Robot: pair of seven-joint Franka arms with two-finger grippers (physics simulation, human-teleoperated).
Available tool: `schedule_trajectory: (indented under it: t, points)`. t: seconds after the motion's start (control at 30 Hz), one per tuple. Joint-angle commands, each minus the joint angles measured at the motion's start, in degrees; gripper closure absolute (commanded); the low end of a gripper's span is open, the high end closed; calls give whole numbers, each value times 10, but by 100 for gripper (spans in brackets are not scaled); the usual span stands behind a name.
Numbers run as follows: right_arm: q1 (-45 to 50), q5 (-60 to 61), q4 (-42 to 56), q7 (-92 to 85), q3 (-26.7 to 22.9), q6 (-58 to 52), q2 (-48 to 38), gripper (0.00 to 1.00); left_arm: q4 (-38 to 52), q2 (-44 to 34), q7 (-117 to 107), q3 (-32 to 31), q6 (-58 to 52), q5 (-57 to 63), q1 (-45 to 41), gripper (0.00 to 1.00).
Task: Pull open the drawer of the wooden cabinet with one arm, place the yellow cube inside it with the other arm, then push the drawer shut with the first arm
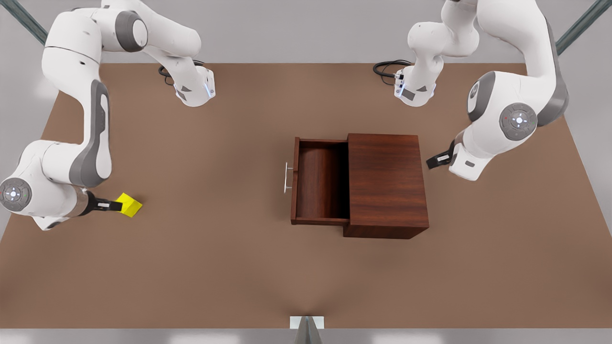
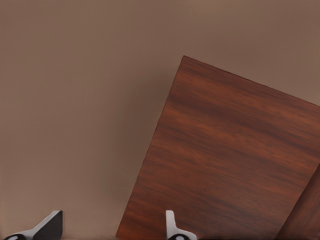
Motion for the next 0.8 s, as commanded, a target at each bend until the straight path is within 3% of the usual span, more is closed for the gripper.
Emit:
schedule_trajectory:
  t: [0.0, 0.07, 0.27, 0.4, 0.43, 0.5, 0.57, 0.63, 0.77]
  points:
    - [-18, 17, -9, 59, 1, 43, 0, 0, -17, -11, 336, 11, 55, -22, 1, 0]
    - [-47, 34, -67, 99, 0, 114, -5, 0, -8, -30, 415, 91, -23, -98, 8, 0]
    - [-75, 39, -132, 203, 2, 230, 2, 0, -17, -24, 369, 74, 103, -26, 2, 0]
    - [-87, 53, -146, 202, 2, 269, 15, 0, 25, -26, 368, 73, 43, -24, 3, 0]
    - [-87, 54, -152, 203, 2, 270, 16, 0, 58, -16, 369, 71, 31, -30, 2, 0]
    - [-88, 61, -185, 203, 2, 305, 15, 0, 216, 79, 368, 71, -87, -32, -14, 0]
    - [-100, 61, -226, 202, 2, 352, 11, 0, 211, 83, 370, 71, -89, -26, -27, 0]
    - [-111, 61, -247, 195, 3, 363, 3, 0, 119, 45, 369, 73, 6, -40, -25, 0]
    - [-112, 61, -287, 195, 4, 390, -11, 0, 162, 65, 371, 71, -40, -54, -28, 0]
